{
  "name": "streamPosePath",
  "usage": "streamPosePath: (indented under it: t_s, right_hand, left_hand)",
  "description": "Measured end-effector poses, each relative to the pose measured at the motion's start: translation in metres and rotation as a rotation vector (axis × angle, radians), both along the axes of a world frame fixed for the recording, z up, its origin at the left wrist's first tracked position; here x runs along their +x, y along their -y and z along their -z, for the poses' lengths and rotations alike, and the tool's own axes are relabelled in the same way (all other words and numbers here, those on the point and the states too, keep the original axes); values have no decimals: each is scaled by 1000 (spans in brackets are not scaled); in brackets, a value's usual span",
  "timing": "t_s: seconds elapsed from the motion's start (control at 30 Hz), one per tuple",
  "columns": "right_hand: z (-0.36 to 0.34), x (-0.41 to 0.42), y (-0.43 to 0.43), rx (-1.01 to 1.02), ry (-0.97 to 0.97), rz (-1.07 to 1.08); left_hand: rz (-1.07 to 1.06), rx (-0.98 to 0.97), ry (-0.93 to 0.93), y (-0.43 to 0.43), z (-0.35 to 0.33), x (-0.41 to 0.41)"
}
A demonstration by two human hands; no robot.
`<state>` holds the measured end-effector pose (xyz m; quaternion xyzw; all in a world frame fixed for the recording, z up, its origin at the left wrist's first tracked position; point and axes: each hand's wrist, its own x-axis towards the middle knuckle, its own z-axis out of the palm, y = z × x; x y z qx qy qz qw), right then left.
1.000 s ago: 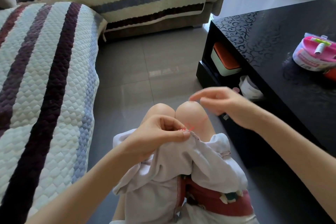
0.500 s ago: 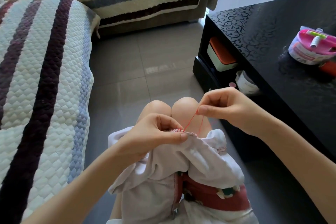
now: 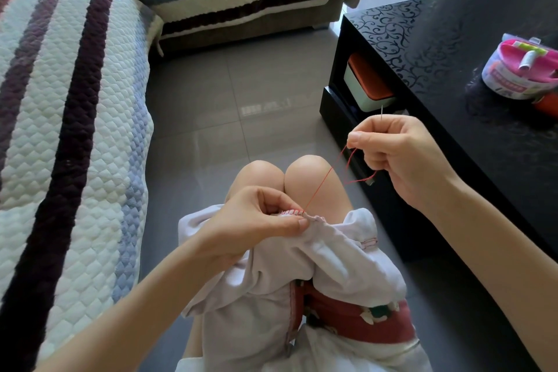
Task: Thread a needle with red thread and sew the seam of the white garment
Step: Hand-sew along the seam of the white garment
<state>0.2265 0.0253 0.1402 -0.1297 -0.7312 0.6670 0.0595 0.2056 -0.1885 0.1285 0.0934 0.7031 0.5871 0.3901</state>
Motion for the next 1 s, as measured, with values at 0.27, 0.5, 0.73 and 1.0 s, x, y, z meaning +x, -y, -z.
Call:
streamPosePath:
  t_s: [0.27, 0.5, 0.73, 1.0]
  right_hand:
    - [19, 21, 21, 258, 1, -308]
    - [49, 39, 29, 415, -164, -390]
    - [54, 38, 31, 394, -181, -424]
    - [52, 37, 31, 299, -159, -452]
  left_hand:
    - [-1, 9, 25, 3, 6, -5]
    - [39, 1, 65, 6, 11, -10]
    - [63, 17, 76, 6, 11, -12]
    - [75, 34, 111, 4, 6, -11]
